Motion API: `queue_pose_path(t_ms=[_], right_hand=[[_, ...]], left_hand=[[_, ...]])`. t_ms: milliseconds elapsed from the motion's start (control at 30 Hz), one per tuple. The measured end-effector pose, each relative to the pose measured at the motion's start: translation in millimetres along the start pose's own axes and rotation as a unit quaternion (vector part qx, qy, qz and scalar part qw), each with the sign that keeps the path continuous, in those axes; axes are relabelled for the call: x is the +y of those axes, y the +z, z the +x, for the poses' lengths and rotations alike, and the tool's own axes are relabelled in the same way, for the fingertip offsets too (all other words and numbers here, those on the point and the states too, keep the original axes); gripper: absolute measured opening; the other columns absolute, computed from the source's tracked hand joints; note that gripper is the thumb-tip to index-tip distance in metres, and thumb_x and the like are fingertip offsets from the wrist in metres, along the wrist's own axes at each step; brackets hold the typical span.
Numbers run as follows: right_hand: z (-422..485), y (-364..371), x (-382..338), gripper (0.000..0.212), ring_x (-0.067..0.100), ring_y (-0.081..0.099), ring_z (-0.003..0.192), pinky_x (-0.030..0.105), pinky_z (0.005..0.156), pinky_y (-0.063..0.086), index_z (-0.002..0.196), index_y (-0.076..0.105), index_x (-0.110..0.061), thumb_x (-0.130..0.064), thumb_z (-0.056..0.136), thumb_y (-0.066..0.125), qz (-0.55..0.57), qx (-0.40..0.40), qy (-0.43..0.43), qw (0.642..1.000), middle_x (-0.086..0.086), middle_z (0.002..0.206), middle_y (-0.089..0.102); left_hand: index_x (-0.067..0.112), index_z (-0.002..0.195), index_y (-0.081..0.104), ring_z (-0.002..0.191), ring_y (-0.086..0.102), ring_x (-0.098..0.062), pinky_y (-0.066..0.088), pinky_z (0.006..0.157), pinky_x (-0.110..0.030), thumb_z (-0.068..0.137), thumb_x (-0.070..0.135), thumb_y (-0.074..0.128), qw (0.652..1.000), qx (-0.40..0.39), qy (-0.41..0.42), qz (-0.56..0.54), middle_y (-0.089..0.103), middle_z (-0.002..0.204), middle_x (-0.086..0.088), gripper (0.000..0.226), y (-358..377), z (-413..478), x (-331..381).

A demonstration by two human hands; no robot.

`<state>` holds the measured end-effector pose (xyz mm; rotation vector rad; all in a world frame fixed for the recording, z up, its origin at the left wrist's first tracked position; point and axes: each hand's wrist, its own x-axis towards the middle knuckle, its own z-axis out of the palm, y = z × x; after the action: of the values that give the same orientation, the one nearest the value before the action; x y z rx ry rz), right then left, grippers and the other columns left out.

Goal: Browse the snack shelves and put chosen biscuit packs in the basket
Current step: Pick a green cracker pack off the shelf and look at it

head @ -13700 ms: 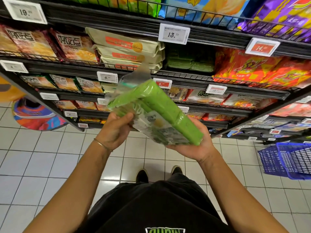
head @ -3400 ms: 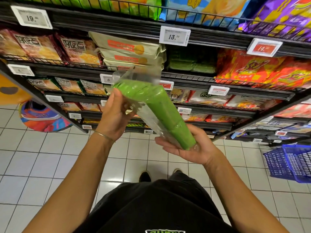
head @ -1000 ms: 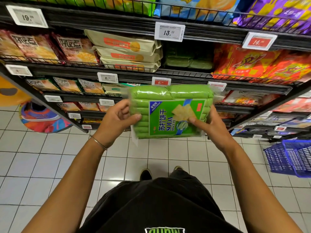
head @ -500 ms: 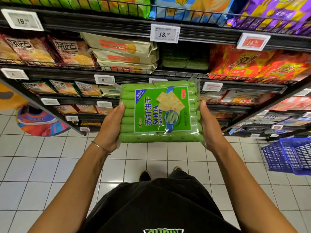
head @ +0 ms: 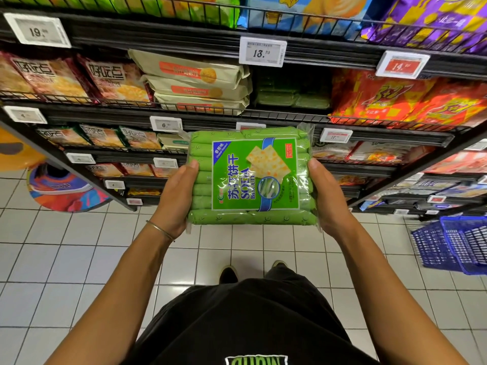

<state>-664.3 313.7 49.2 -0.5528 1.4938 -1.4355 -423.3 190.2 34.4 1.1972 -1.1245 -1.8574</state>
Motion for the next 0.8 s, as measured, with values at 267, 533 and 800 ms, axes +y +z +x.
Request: queue_pose_path(t_ms=[267,533,800], right_hand=[[-1.0,2.0,-1.6,0.057,0.029,0.069,0.120,0.052,0.099,0.057,0.126,0.073,-0.029,-0.067,0.096,0.042,0.002,-0.003,0.034,0.999,0.010,0.128,0.073],[-4.8,7.3,-4.8,0.060,0.024,0.076,0.106,0.036,0.074,0.064,0.111,0.080,-0.035,-0.077,0.088,0.043,0.011,0.021,0.044,0.999,0.006,0.115,0.079],[-7.1,4.1,-0.1,0.032,0.024,0.076,0.105,0.031,0.077,0.063,0.121,0.070,-0.029,-0.046,0.094,0.063,-0.015,-0.012,-0.025,1.000,0.005,0.118,0.077]], left_hand=[[0.018,0.122,0.066,0.103,0.073,-0.022,0.062,0.089,-0.042,0.098,0.037,0.055,0.998,-0.057,0.020,-0.027,0.076,0.114,-0.006,0.033,-4.2,-0.1,4.3],[0.022,0.130,0.059,0.113,0.069,-0.024,0.058,0.095,-0.044,0.096,0.033,0.051,0.991,-0.111,0.026,-0.070,0.072,0.123,-0.004,0.036,-3.9,-5.7,6.5],[0.022,0.133,0.058,0.115,0.069,-0.025,0.059,0.095,-0.046,0.097,0.033,0.050,0.989,-0.117,0.038,-0.080,0.070,0.127,-0.005,0.038,-3.6,-7.1,7.6]])
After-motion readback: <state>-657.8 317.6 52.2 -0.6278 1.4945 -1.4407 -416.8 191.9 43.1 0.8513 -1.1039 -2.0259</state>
